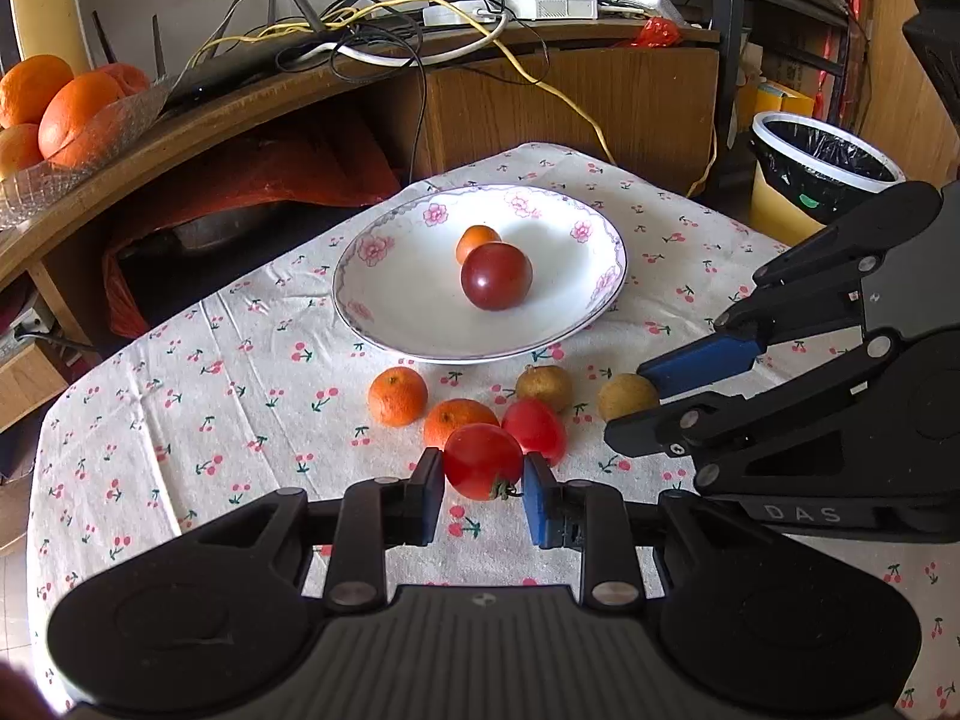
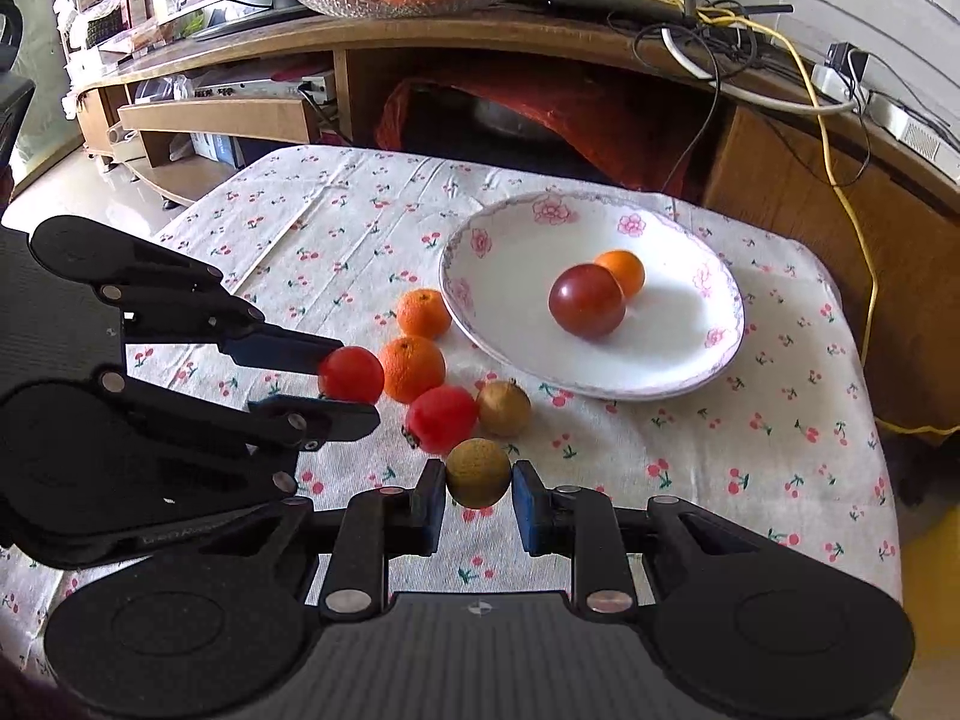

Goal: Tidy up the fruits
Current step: 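Carry both fruits over the white bowl and open both tools to release them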

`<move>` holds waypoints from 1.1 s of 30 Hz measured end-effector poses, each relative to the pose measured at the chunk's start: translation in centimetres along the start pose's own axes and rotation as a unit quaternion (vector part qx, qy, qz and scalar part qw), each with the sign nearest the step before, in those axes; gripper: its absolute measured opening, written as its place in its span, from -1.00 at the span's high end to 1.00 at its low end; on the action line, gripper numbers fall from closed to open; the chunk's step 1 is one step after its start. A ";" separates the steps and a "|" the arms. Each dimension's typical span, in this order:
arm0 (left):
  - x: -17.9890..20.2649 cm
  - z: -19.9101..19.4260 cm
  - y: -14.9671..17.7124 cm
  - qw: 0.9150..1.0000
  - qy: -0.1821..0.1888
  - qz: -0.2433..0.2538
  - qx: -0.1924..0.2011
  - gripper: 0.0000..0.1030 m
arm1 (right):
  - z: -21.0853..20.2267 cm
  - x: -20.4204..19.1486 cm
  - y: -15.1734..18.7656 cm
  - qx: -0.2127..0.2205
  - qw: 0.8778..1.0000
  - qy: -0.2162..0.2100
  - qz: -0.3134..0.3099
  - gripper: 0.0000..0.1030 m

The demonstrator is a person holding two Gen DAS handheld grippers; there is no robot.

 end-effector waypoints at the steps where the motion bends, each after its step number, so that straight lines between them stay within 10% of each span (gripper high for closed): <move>1: 0.0 0.0 -0.1 1.000 0.000 -0.001 0.001 0.30 | 0.0 0.0 -0.1 0.003 1.000 0.001 0.000 0.63; 33: -2.3 4.6 -5.9 0.999 -0.037 -0.001 0.030 0.32 | 2.7 4.5 -4.5 0.049 0.996 0.050 0.058 0.58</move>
Point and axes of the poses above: each gripper's, at about its wrist camera, not at the fingertips, and z roughly the way its jaws point, x to its right, y to its underside, the point moved 3 cm from there along z, roughly the way its jaws point, and after that the axes turned 1 degree about x, right-handed, at the moved point
